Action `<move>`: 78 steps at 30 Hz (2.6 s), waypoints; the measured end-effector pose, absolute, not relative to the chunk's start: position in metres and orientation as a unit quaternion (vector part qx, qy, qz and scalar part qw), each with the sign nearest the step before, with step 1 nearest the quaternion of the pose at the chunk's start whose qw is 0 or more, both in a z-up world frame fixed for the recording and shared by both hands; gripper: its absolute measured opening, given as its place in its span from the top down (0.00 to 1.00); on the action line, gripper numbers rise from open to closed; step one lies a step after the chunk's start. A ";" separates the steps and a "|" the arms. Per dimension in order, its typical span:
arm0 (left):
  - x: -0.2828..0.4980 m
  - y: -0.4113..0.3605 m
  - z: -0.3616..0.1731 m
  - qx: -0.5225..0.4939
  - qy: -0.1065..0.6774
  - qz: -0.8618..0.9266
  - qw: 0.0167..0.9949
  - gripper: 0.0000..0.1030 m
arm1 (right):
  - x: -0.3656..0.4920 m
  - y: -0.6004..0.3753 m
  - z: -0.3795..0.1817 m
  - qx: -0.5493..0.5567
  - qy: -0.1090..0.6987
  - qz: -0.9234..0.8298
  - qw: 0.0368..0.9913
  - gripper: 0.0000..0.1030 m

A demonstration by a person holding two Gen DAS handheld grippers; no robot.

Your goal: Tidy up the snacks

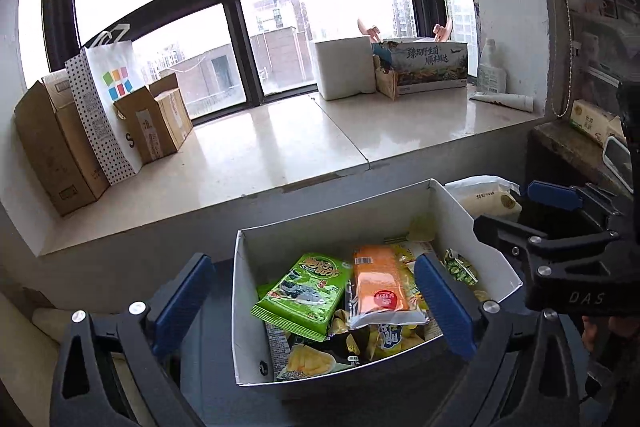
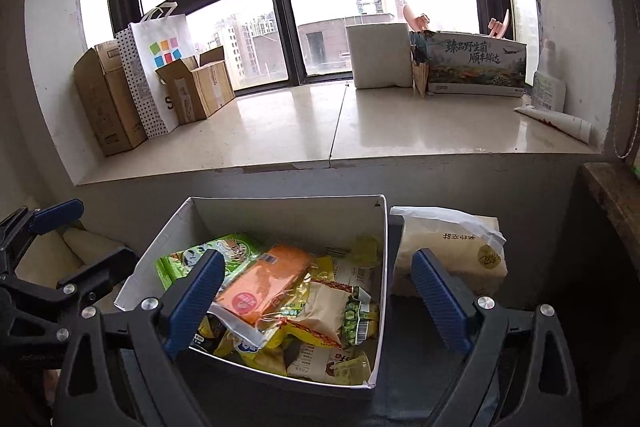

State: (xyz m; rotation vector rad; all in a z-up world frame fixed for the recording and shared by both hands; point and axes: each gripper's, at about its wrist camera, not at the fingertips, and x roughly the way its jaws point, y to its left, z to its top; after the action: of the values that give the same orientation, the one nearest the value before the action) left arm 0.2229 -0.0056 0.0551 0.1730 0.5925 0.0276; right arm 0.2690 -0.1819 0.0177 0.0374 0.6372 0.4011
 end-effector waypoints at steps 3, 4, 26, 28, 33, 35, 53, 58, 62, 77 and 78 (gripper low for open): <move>0.192 -0.004 0.071 0.071 0.260 -0.006 0.963 0.00 | 0.246 -0.182 0.033 0.006 0.282 0.204 0.937 0.05; 0.181 -0.002 0.076 0.062 0.252 -0.015 0.966 0.00 | 0.237 -0.181 0.038 -0.001 0.271 0.205 0.940 0.03; 0.003 0.016 0.070 -0.019 0.257 0.024 0.966 0.00 | 0.052 -0.213 0.056 0.048 0.250 0.230 0.939 0.00; -0.002 0.020 0.060 -0.038 0.269 0.016 0.962 0.00 | 0.041 -0.213 0.044 0.047 0.261 0.224 0.938 0.00; -0.003 0.030 0.040 -0.083 0.307 -0.009 0.948 0.00 | 0.036 -0.214 0.033 0.040 0.282 0.226 0.931 0.00; -0.001 0.030 0.038 -0.082 0.312 -0.001 0.946 0.00 | 0.036 -0.210 0.031 0.037 0.283 0.237 0.929 0.00; -0.001 0.024 0.040 -0.061 0.314 -0.004 0.947 0.00 | 0.034 -0.212 0.031 0.041 0.283 0.236 0.929 0.00; 0.000 0.022 0.039 -0.057 0.316 -0.008 0.947 0.00 | 0.033 -0.212 0.031 0.041 0.283 0.237 0.929 0.00; 0.000 0.020 0.038 -0.054 0.316 -0.008 0.947 0.00 | 0.032 -0.211 0.031 0.038 0.283 0.238 0.928 0.00; 0.000 0.020 0.036 -0.051 0.318 -0.008 0.947 0.00 | 0.032 -0.210 0.031 0.038 0.285 0.246 0.925 0.00; 0.000 0.020 0.036 -0.051 0.318 -0.008 0.947 0.00 | 0.031 -0.210 0.031 0.037 0.284 0.245 0.926 0.00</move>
State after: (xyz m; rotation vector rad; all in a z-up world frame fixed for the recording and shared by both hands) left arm 0.0004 0.0197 0.0361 -0.1042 0.6477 -0.0154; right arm 0.0314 -0.2097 0.0314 0.0763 0.5830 0.5026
